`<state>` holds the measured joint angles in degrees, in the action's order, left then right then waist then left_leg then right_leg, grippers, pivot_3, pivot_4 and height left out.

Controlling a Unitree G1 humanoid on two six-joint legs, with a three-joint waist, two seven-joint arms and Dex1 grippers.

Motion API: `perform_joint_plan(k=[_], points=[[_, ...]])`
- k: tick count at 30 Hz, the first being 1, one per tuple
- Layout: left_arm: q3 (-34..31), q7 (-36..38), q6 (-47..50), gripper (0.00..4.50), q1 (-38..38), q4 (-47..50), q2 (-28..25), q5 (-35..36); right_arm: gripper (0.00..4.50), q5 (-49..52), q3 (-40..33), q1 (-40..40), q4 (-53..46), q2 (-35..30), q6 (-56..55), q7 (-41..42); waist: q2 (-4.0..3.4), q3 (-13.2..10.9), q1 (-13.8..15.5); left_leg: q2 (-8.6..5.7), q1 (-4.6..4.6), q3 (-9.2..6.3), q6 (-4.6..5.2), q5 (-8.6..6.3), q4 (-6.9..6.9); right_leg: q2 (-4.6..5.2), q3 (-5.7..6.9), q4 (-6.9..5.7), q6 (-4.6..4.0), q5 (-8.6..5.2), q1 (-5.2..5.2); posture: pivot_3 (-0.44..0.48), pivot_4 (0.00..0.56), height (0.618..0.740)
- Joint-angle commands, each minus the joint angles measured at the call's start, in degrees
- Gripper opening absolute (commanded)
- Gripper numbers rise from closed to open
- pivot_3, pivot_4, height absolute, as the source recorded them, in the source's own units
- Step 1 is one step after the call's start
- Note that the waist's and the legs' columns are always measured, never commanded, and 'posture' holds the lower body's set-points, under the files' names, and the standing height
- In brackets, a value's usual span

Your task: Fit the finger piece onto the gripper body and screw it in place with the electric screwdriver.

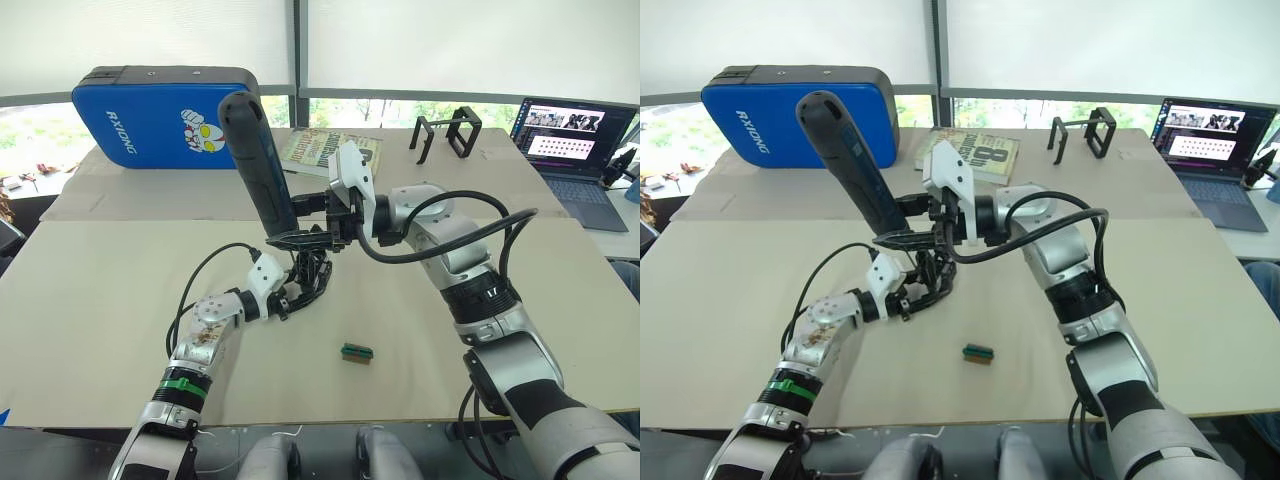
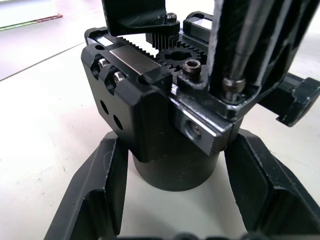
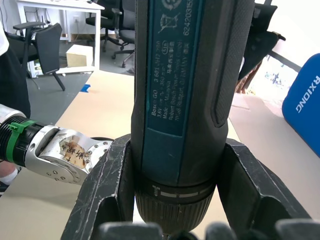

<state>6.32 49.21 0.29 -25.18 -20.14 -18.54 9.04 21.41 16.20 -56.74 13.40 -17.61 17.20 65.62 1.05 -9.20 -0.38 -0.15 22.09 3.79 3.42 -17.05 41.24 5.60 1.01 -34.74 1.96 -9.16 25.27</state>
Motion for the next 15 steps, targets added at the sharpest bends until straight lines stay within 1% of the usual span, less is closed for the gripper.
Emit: perform_joint_plan(k=[1,6,10,14,15], points=[[-1.0,1.0,-1.5,2.29,-1.4,3.1,-0.4,1.4,1.91,-6.1,2.2,3.1,7.3,-2.4,4.9,-2.9,0.00,0.0,0.0,0.00,-0.03,0.00,-0.04,0.02,-0.07,0.03,0.00,0.01,-0.01,-0.01,0.00,0.000,0.150,0.740],[-1.0,1.0,-1.4,2.29,-1.4,3.2,-0.5,1.5,1.91,-7.7,2.5,1.4,11.9,-2.2,8.0,-5.5,0.00,0.0,0.0,0.00,-0.22,0.00,-0.12,0.07,-0.26,0.14,0.00,0.01,-0.08,-0.04,-0.06,0.000,0.150,0.740],[-0.9,1.0,-1.3,2.29,-1.3,3.4,-0.5,1.5,1.91,-7.2,1.7,0.7,13.1,-1.8,9.6,-6.9,-0.01,0.1,-0.1,0.00,-0.29,-0.01,-0.13,0.07,-0.33,0.30,0.07,0.00,-0.12,-0.07,-0.08,0.000,0.150,0.740],[-0.9,0.9,-1.1,2.29,-1.1,3.7,-0.6,1.6,1.91,-7.2,0.8,1.5,12.1,-1.7,6.7,-6.3,-0.02,0.1,-0.1,-0.02,-0.30,-0.01,-0.13,0.07,-0.36,0.48,0.20,0.00,-0.12,-0.07,-0.07,0.000,0.150,0.740],[-1.0,0.9,-1.1,2.29,-1.1,3.7,-0.6,1.6,1.91,-7.4,0.5,2.0,11.7,-1.7,4.5,-5.8,-0.02,0.1,-0.1,-0.02,-0.30,-0.01,-0.13,0.07,-0.37,0.54,0.32,0.00,-0.12,-0.07,-0.07,0.000,0.150,0.740]])
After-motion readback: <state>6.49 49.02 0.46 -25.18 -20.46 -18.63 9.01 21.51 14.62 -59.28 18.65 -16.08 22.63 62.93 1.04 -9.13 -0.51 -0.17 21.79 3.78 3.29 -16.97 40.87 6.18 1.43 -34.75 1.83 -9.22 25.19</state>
